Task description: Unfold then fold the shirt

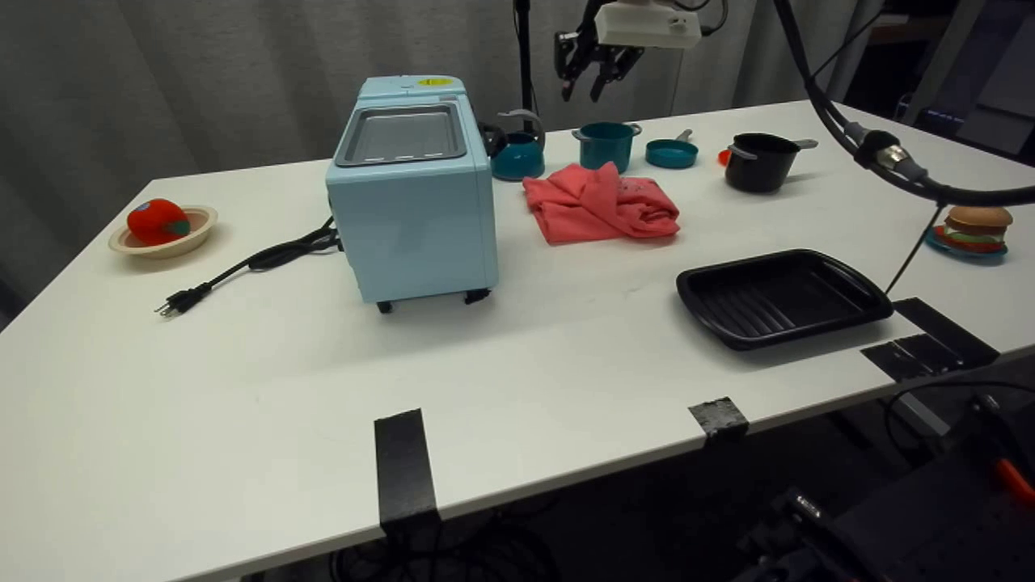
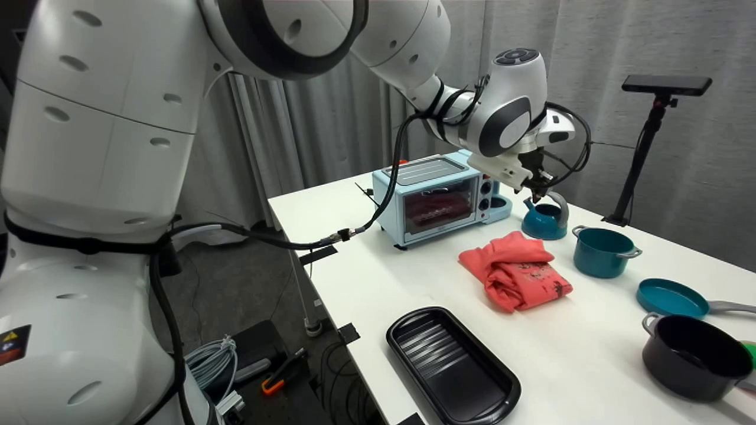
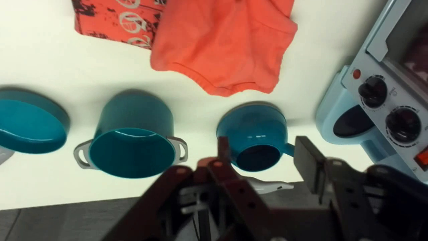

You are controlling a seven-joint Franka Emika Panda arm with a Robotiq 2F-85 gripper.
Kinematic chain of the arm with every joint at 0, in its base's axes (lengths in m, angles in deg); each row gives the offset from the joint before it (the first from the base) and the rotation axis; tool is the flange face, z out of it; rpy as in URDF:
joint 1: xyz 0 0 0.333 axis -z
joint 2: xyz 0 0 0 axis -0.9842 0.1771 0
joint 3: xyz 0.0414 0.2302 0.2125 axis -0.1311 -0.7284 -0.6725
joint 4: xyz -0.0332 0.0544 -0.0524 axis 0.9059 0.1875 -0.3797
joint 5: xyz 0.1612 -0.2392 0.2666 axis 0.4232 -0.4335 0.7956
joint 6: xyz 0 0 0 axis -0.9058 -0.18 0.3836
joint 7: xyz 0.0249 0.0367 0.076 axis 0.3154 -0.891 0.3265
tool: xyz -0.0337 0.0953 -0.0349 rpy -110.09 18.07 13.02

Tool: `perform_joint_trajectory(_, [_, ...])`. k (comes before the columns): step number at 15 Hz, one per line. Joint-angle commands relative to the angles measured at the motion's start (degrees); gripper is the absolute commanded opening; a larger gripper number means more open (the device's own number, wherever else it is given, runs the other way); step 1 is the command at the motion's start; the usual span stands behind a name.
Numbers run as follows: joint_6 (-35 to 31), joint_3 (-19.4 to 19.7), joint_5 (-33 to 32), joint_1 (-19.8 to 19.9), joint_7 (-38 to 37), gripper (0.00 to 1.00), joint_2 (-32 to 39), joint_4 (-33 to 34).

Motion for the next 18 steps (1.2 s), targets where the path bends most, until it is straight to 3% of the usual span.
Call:
perform_joint_trajectory(1, [-5.59, -1.75, 1.58, 0.31, 2.27, 0.85, -1.47, -2.94])
perform_joint_trajectory(3, [-6.88, -1.80, 1.27, 0.35, 1.91, 0.99, -1.67, -3.64])
perform_joint_trajectory(4, [-7.11, -1.92, 1.35, 0.63, 2.02, 1.00, -1.73, -3.94])
perform_joint_trajectory(12, [-1.60, 5.66, -3.79, -1.31, -1.57, 1.00, -8.53, -11.28])
perform_joint_trajectory(18, [1.50, 6.84, -4.57, 0.22, 0.63, 1.00, -17.87, -21.46])
